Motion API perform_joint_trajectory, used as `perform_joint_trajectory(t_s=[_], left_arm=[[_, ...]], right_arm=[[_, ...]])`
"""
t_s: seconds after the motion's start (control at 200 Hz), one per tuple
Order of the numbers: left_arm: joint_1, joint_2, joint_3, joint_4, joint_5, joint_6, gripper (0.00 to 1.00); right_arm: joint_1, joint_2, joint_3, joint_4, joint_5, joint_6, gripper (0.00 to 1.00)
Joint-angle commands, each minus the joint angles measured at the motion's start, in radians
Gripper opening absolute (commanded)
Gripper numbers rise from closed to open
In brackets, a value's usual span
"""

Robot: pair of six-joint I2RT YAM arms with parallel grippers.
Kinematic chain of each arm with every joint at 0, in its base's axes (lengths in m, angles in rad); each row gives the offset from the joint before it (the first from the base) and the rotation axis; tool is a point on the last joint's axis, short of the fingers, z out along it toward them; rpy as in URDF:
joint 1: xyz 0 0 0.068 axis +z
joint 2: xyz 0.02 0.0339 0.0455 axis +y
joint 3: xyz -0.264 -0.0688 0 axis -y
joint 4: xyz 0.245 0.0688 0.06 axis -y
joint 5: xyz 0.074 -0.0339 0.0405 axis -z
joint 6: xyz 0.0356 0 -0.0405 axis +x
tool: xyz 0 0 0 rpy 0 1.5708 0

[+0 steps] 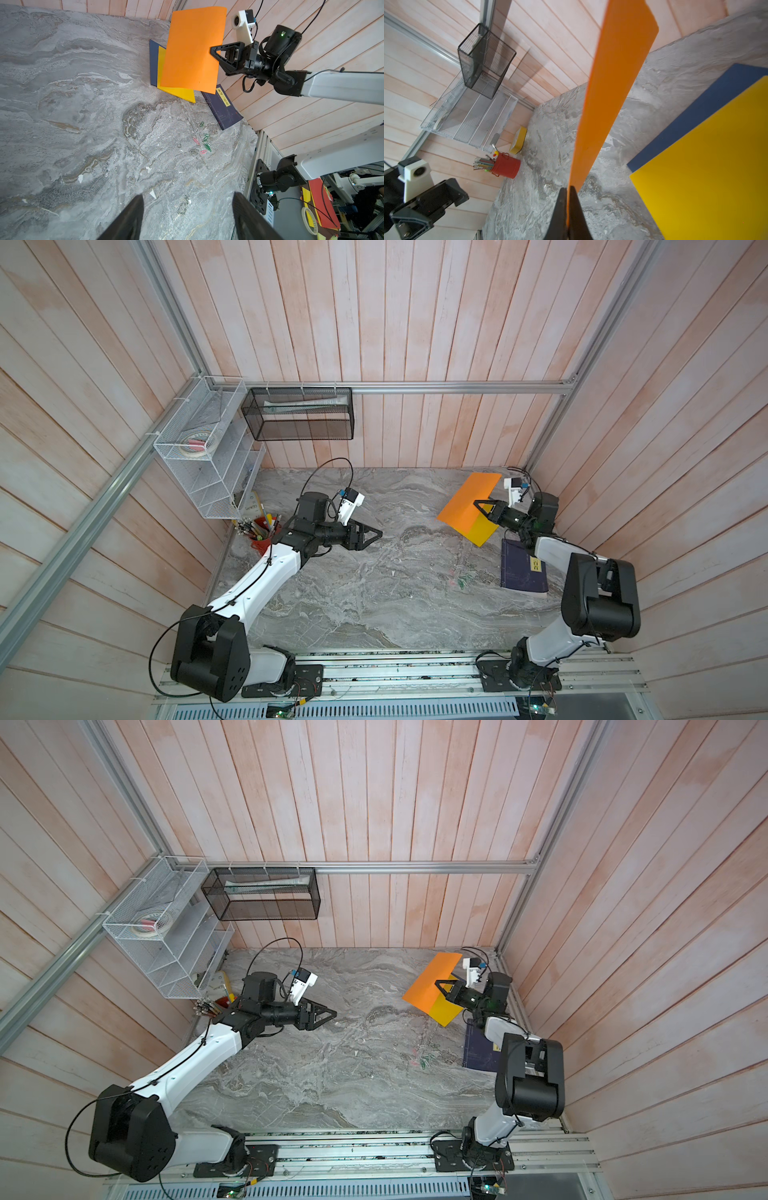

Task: Unclip the paperclips from the documents
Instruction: Place the document at the document.

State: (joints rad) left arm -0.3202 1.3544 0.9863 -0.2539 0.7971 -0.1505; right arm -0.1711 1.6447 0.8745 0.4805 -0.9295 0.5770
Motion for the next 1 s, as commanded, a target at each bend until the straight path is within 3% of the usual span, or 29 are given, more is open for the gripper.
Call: perform_joint_trajectory(t_s=[0.0,0.54,0.995], left_arm=[[0.009,-0.011,-0.012,0.009,-0.016,0.006,0.72],[0.029,-0.011,-0.011,-0.003,-0.017,0.013,0.73],[0.030,0.003,-0.002,-0.004,-0.019,0.009,0.73]], right_arm=[[-0.042,0.041,0.050,-0.071,0.060,-0.025,0.00],[-0.221,0.211,0.084,-0.346,0.140,-0.098,0.00],[-0.231,0.327,0.184,-0.545,0.170,-0.184,0.02]])
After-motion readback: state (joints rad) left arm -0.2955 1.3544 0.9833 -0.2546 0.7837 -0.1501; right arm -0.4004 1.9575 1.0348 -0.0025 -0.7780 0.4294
